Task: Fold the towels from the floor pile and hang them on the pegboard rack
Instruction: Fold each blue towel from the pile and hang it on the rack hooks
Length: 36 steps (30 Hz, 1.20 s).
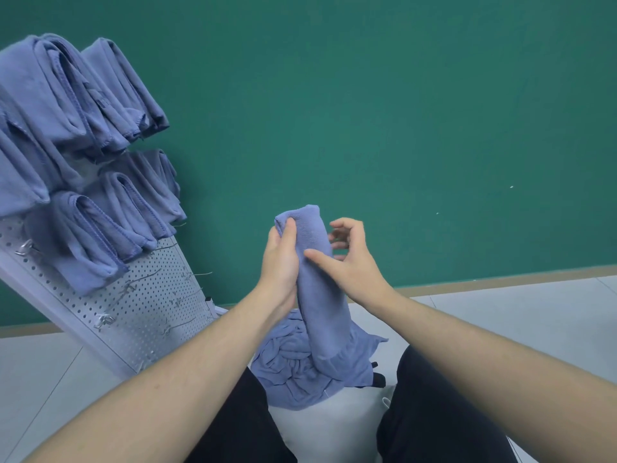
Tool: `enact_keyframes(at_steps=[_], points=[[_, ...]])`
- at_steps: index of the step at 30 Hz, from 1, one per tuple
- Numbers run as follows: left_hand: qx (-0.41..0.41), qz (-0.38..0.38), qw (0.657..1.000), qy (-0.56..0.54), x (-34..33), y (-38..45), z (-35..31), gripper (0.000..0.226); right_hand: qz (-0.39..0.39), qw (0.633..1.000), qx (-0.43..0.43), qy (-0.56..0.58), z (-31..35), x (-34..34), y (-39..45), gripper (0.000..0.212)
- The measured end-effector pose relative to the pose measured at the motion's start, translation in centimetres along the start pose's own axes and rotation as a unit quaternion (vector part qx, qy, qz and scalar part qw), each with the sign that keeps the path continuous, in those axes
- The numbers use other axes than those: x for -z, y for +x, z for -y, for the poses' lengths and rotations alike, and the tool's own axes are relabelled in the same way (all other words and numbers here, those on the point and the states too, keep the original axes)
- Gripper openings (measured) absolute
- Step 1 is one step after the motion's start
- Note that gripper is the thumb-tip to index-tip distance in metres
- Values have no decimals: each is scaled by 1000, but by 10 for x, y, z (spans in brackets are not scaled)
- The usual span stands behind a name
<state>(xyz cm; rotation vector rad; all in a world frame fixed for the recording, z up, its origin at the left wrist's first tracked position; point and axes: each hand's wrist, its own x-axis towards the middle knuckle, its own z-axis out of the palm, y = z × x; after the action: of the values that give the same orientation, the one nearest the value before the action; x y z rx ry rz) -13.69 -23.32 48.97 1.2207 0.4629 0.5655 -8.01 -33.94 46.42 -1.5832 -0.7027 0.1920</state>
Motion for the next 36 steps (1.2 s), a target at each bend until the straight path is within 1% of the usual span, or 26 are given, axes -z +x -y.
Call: enact_keyframes(at_steps=[2, 3, 6, 8, 9, 13, 15, 17, 19, 20, 24, 26, 30, 33, 36], points=[[-20, -5, 999, 44, -4, -3, 0, 23, 26, 998, -49, 27, -1, -4, -3, 48], [-38, -11, 997, 72, -6, -4, 1, 24, 25, 997, -63, 42, -2, -6, -5, 44], [-60, -28, 993, 100, -9, -3, 2, 27, -12, 994, -88, 72, -4, -14, -11, 33], [-34, -43, 996, 72, -12, -2, -1, 26, -31, 996, -79, 28, -8, -18, -13, 30], [-15, -52, 997, 49, -13, 0, -3, 26, -28, 997, -73, 5, -11, -18, -13, 29], [22, -100, 994, -27, -4, 10, -12, 41, 33, 995, -52, -84, -19, -11, -15, 25], [30, -116, 991, -63, 1, 14, -17, 42, 70, 987, -24, -141, -24, -10, -14, 23], [38, -124, 988, -85, 5, 15, -21, 38, 84, 989, -27, -122, -25, -11, -13, 16], [51, -132, 985, -103, 12, 16, -21, 38, 82, 993, -55, -59, -21, -13, -13, 20], [54, -139, 983, -111, 17, 17, -20, 39, 80, 994, -65, -48, -19, -14, -12, 20], [46, -170, 976, -129, 41, 19, -13, 44, 106, 988, -86, -76, -19, -16, -3, 11], [42, -176, 975, -127, 55, 19, -7, 44, 122, 984, -108, -65, -19, -19, 2, 14], [64, -175, 975, -123, 82, 25, 1, 40, 133, 983, -119, -34, -19, -29, 16, 33], [102, -157, 973, -132, 106, 31, 6, 22, 134, 984, -113, -22, -18, -34, 31, 50], [152, -122, 974, -113, 130, 31, 13, 6, 162, 982, -96, -20, -16, -35, 50, 58]])
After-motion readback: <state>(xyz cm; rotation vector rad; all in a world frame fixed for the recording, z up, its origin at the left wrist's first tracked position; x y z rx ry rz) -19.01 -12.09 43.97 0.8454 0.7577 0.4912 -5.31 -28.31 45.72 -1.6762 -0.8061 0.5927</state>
